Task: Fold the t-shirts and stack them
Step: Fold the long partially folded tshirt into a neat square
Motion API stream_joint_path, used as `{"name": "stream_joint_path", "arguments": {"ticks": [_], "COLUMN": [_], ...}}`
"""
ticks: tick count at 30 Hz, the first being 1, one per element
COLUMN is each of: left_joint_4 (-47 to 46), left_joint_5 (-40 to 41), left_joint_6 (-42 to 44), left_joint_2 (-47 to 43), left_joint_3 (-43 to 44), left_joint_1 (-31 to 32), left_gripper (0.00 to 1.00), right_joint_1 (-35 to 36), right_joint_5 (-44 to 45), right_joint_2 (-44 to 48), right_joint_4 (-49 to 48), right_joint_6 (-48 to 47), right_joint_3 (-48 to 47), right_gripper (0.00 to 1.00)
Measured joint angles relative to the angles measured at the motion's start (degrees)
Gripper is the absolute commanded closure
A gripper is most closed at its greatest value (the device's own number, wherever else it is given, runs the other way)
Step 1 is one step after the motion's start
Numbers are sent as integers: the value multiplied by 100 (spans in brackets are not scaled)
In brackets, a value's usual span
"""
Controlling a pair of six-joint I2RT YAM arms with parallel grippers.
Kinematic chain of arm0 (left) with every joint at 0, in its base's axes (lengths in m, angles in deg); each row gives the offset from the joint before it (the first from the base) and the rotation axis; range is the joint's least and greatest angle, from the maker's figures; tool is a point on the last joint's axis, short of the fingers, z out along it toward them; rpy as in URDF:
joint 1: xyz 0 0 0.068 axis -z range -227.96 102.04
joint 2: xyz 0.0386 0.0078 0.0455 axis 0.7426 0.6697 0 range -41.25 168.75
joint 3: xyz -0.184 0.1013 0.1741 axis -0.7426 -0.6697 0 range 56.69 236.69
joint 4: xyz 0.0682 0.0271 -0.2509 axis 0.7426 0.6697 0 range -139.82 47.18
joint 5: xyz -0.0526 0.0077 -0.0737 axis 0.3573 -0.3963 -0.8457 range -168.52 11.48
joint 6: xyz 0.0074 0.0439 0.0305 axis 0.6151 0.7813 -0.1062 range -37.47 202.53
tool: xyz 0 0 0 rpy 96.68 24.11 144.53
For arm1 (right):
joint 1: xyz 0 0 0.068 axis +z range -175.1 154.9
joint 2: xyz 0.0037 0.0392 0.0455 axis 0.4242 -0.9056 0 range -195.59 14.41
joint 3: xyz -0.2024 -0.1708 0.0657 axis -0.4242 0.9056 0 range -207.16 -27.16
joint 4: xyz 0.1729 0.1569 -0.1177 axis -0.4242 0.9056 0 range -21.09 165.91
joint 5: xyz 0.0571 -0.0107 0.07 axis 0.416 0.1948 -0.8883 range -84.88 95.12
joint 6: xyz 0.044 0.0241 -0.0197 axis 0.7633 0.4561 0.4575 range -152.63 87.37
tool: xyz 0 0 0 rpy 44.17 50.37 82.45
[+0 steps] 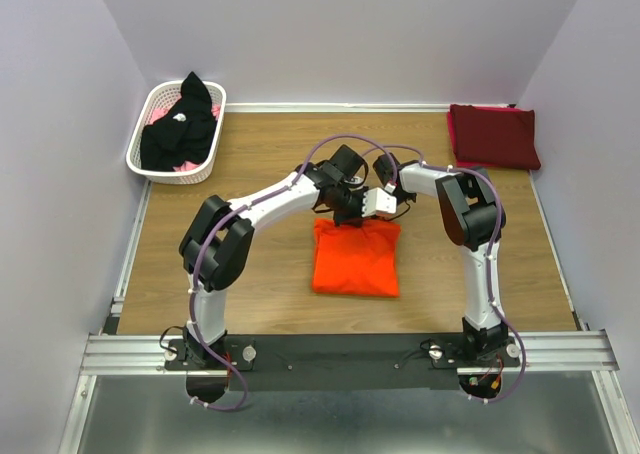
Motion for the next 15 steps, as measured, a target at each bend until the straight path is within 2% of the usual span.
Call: {"name": "stream_joint_path", "arguments": {"ticks": [15], "left_joint_4": [-236], "left_joint_5": [31], "left_joint_6": [-13], "left_joint_2": [-566], "left_joint_3": [-756], "left_joint_1": [50], "left_gripper": [100], "right_joint_1": [2], "right_joint_5": [326], "right_joint_2": [160], "right_joint_4": [142], "right_joint_6": [4], "right_joint_3": [-444], "right_gripper": [70]}}
